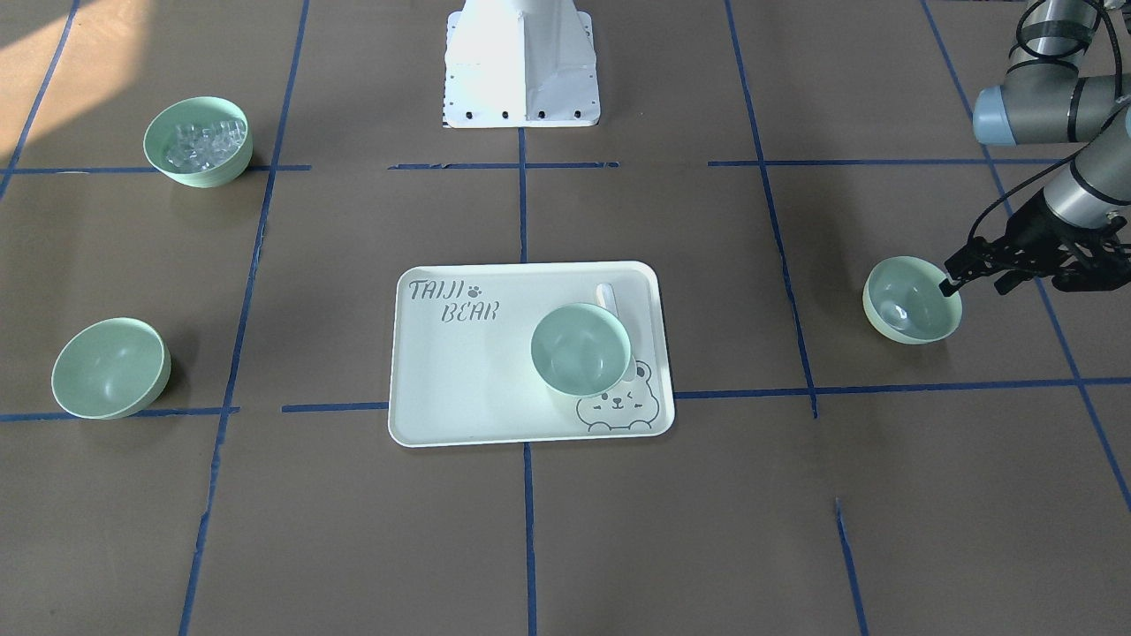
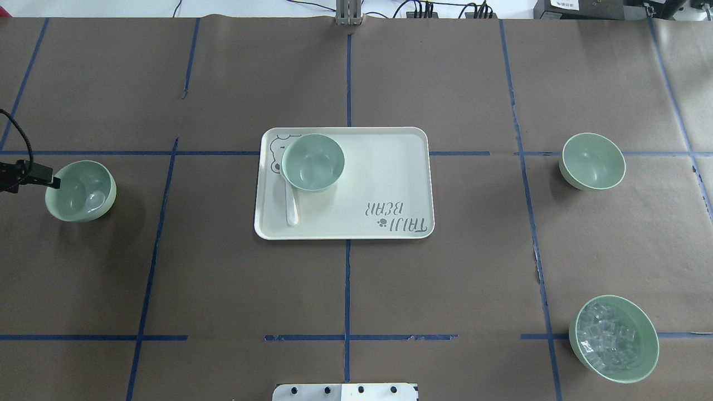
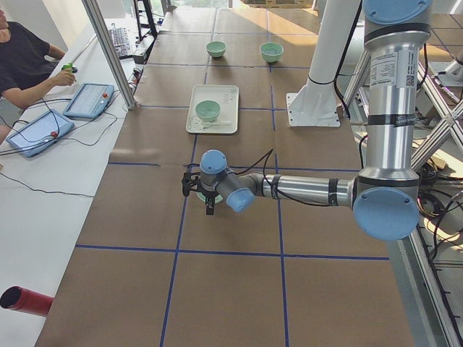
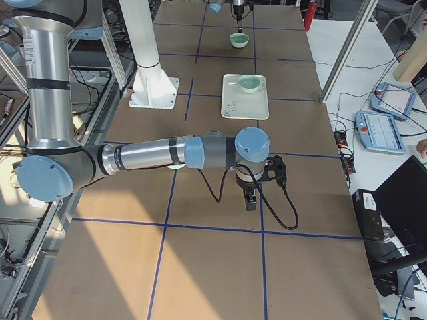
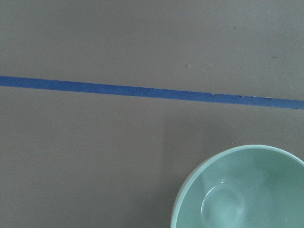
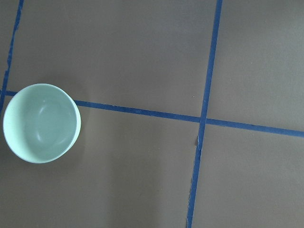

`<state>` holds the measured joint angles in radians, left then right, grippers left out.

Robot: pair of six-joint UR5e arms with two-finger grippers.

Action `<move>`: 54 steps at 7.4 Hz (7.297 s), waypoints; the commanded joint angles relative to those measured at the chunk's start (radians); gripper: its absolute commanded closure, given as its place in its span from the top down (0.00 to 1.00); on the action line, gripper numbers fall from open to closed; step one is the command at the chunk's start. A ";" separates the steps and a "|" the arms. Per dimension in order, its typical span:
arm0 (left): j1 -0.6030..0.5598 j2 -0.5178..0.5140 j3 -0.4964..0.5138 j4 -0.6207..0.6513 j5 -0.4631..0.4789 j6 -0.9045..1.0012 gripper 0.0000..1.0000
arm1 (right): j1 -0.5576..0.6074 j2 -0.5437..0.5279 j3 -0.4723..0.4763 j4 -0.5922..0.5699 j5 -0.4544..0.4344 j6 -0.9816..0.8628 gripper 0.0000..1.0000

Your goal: Stack green bowls together

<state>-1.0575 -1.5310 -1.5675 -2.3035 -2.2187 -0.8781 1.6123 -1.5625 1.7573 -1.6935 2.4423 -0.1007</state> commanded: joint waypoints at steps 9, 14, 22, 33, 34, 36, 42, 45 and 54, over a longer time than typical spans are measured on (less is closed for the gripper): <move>0.050 -0.006 0.040 -0.059 0.031 -0.051 0.00 | -0.005 0.001 0.002 0.002 0.001 0.013 1.00; -0.091 -0.047 -0.144 0.250 -0.102 -0.074 0.00 | -0.067 0.010 -0.005 0.020 0.000 0.125 1.00; 0.040 -0.334 -0.209 0.410 0.039 -0.639 0.00 | -0.442 0.056 -0.225 0.672 -0.164 0.790 1.00; 0.272 -0.627 -0.120 0.523 0.170 -0.921 0.00 | -0.519 0.147 -0.321 0.660 -0.178 0.791 0.00; 0.319 -0.655 -0.091 0.523 0.216 -0.952 0.00 | -0.494 0.168 -0.323 0.655 -0.137 0.794 0.00; 0.359 -0.693 -0.048 0.518 0.237 -0.976 0.00 | -0.421 0.215 -0.321 0.591 -0.031 0.794 0.00; 0.407 -0.709 -0.040 0.521 0.301 -0.975 1.00 | -0.370 0.243 -0.303 0.564 0.032 0.796 0.00; 0.335 -0.641 -0.147 0.582 0.292 -0.841 1.00 | -0.385 0.347 -0.231 0.441 0.044 0.815 0.00; 0.036 -0.423 -0.203 0.673 0.180 -0.066 1.00 | -0.934 0.728 -0.214 0.400 -0.437 1.455 0.00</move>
<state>-0.9975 -1.9811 -1.7715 -1.6289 -2.0369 -1.0039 0.7131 -0.8898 1.5968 -1.2937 2.0454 1.3302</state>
